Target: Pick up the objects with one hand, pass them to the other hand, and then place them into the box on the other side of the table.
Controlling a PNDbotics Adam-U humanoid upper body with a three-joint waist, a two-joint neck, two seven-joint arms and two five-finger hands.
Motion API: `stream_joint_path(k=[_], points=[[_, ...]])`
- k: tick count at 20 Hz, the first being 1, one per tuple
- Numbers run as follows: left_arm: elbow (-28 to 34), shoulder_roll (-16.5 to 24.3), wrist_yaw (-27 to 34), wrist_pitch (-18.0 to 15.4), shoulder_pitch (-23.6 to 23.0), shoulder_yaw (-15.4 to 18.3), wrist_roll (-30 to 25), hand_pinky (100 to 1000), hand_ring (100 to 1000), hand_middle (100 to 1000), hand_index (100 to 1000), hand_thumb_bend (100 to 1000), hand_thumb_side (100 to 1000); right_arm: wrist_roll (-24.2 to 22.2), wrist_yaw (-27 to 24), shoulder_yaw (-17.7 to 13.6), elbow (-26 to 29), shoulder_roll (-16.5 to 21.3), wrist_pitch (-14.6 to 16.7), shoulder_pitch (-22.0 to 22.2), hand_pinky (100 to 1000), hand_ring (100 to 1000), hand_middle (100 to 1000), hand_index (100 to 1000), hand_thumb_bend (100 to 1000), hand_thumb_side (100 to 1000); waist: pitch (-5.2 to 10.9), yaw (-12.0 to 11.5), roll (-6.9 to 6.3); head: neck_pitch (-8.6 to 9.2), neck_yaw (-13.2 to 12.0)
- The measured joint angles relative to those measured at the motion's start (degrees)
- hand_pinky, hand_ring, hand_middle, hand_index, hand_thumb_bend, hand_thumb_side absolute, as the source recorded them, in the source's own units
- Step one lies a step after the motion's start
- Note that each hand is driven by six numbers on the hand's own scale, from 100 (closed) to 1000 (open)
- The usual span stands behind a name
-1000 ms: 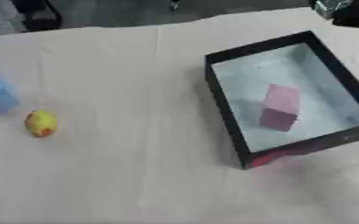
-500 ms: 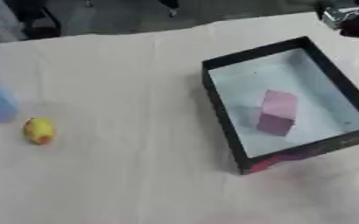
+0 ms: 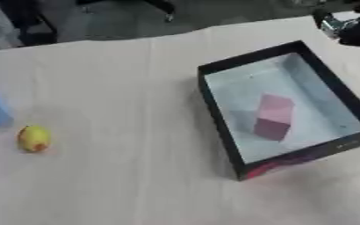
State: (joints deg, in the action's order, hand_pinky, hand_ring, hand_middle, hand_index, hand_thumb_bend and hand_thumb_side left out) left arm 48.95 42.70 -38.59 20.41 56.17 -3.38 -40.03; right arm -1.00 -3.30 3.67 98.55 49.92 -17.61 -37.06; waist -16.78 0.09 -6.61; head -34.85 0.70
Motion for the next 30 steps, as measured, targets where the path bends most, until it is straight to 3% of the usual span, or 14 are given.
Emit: stream_joint_path(k=[13,30], points=[[-3.59,-1.14,-5.74,2.12,0.38,0.96,1.63,921,916,835,876,592,100,-0.03,0.49,0.32,0.02,-0.24,-0.05,-0.27,875,853,824,820,314,303,-1.50,1.38,-0.36,0.22,-1.84],[-5.80,-1.17,-7.60,2.89,0.15,2.14,1.33,923,924,838,875,593,100,0.10,1.00,0.30,-0.01,-0.25,0.13,-0.15,877,852,820,816,307,313,-2.54,2.47,-1.08,0.31,-2.63]])
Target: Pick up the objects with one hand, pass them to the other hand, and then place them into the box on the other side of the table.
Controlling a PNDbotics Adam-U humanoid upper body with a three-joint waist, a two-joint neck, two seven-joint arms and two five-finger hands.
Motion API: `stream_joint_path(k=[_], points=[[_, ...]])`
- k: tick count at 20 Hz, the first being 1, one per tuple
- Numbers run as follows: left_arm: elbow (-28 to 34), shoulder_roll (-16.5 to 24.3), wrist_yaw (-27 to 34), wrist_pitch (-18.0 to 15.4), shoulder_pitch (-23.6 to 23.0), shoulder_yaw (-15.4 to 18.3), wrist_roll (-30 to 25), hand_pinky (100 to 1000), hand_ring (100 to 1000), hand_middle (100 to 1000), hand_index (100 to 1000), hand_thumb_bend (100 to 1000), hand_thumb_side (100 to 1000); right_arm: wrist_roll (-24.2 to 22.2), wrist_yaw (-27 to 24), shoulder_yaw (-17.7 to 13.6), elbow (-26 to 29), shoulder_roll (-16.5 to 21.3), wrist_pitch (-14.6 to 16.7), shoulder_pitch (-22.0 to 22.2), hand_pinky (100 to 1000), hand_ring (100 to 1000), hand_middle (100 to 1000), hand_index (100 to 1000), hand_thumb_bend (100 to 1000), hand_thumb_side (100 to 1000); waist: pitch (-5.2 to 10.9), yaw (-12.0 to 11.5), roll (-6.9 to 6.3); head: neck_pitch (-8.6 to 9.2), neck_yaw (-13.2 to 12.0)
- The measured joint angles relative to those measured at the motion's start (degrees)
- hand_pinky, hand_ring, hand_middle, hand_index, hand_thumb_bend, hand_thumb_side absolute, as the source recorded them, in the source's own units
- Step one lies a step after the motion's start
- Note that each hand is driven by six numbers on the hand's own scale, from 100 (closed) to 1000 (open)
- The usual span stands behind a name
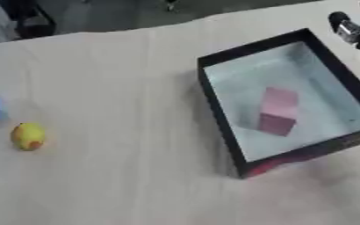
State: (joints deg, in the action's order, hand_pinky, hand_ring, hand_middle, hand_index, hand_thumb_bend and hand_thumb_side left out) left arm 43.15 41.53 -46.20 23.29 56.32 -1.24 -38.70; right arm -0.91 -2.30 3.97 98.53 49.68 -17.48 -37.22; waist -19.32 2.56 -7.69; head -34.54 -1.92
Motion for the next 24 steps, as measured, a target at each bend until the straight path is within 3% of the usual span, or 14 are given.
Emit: stream_joint_path(k=[15,24], points=[[-2.42,0.19,-3.02,0.46,-0.46,0.93,1.61,917,922,834,860,539,100,-0.09,0.01,-0.34,-0.03,0.00,0.57,0.43,879,854,820,816,293,319,-0.58,1.08,-0.33,0.97,-0.83],[-3.29,0.19,-2.72,0.37,-0.48,1.06,1.95,908,913,805,769,514,100,0.04,0.01,-0.57,-0.20,0.00,0.90,0.45,879,854,820,815,288,319,-0.68,1.36,-0.33,1.19,-0.97]])
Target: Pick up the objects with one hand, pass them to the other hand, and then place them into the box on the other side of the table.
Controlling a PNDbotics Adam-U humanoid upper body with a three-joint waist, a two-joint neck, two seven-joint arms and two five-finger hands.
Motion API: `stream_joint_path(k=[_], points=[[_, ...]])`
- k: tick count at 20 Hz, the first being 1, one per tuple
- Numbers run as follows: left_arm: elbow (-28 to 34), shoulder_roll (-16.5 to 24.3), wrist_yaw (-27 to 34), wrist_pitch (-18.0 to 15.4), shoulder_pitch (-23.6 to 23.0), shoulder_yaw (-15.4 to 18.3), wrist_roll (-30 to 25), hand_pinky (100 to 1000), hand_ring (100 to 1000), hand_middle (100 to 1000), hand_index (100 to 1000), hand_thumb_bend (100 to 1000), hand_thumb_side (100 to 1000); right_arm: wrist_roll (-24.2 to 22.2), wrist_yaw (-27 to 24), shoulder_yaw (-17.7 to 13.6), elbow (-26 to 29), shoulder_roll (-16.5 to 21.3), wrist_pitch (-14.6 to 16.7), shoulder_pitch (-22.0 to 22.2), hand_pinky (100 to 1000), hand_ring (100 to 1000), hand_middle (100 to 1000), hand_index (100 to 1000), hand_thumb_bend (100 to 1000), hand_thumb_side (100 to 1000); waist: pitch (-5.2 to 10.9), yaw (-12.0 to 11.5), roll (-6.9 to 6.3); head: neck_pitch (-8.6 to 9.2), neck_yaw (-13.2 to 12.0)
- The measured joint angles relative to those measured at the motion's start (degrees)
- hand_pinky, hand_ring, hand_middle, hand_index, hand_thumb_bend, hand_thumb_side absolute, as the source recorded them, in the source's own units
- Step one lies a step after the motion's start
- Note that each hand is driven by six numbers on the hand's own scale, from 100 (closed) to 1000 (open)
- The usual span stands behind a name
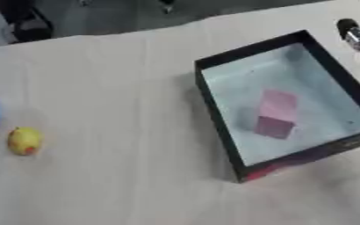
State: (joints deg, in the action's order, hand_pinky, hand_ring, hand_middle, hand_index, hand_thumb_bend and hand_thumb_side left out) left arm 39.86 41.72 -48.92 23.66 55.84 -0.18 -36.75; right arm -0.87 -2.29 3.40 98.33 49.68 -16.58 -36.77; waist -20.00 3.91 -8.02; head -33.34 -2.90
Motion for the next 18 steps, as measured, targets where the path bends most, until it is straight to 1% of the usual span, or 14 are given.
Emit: stream_joint_path(k=[1,6,8,9,11,18], points=[[-0.15,0.00,-0.01,-0.05,0.00,0.00,-0.10,905,909,797,718,499,100,0.03,0.00,-0.09,-0.07,0.00,0.03,0.01,880,854,820,815,286,319,0.00,0.00,0.00,0.06,0.00],[-0.19,0.00,-0.10,-0.01,0.00,0.00,-0.46,887,882,769,673,423,100,0.11,-0.01,-0.12,-0.17,0.00,0.10,0.02,880,854,819,815,281,320,0.00,-0.05,0.00,0.18,0.13],[-0.18,0.00,0.00,0.04,0.00,0.00,-0.42,886,870,754,644,365,100,0.12,-0.03,-0.12,-0.19,0.00,0.12,0.03,880,854,819,815,280,317,0.00,-0.10,0.00,0.18,0.35],[-0.18,0.00,0.11,0.12,0.00,0.00,-0.35,886,870,754,644,365,100,0.12,-0.04,-0.12,-0.20,-0.01,0.12,0.03,880,854,819,815,280,317,0.00,-0.13,0.00,0.17,0.48],[-0.17,0.00,0.48,0.30,0.00,0.00,-0.16,886,862,742,629,316,100,0.13,-0.07,-0.13,-0.22,-0.01,0.14,0.03,880,854,819,815,279,313,0.00,-0.23,0.00,0.17,0.58],[1.10,0.00,2.30,0.45,0.04,-0.07,0.50,886,848,723,598,248,100,0.20,-0.37,-0.31,-0.96,-0.44,0.21,0.01,880,854,819,816,275,308,0.09,-1.30,0.02,0.06,0.69]])
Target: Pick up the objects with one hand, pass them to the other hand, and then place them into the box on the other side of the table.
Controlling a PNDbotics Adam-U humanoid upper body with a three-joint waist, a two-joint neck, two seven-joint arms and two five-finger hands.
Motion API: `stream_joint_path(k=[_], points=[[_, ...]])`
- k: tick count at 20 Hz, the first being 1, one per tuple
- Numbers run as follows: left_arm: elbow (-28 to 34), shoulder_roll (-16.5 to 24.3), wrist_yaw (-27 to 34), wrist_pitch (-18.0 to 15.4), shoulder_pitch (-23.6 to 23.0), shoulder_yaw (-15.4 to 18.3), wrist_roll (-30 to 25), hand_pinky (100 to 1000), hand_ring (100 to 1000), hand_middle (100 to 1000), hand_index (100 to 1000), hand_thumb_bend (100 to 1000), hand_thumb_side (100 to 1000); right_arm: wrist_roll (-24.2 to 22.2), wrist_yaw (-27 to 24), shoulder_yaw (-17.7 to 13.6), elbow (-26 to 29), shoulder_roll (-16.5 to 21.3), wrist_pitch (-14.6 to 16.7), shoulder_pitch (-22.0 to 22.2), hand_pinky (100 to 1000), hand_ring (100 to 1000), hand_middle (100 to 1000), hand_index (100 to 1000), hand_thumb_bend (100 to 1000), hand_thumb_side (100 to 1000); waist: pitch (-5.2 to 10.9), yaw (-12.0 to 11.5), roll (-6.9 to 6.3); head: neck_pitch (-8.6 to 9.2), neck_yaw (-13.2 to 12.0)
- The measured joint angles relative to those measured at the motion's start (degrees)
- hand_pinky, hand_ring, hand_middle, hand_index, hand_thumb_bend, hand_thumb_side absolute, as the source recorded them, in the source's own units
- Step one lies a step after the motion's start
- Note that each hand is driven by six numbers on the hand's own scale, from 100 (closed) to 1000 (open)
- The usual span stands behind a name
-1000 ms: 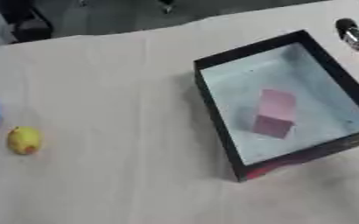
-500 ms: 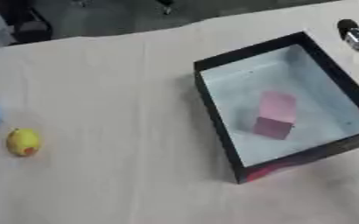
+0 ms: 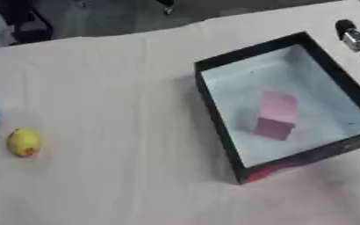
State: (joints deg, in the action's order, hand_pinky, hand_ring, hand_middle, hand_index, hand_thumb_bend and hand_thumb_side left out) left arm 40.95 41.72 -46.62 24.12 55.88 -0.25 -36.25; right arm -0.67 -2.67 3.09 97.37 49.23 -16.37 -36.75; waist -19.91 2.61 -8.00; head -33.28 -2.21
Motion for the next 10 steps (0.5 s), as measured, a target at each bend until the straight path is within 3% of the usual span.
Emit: stream_joint_path(k=[10], points=[[4.51,0.02,3.17,-0.64,0.00,-1.47,0.79,886,832,706,591,206,100,0.26,-0.66,-0.15,-0.29,-0.17,0.10,0.05,880,854,818,816,270,299,1.16,-1.89,0.11,-0.89,0.04]])
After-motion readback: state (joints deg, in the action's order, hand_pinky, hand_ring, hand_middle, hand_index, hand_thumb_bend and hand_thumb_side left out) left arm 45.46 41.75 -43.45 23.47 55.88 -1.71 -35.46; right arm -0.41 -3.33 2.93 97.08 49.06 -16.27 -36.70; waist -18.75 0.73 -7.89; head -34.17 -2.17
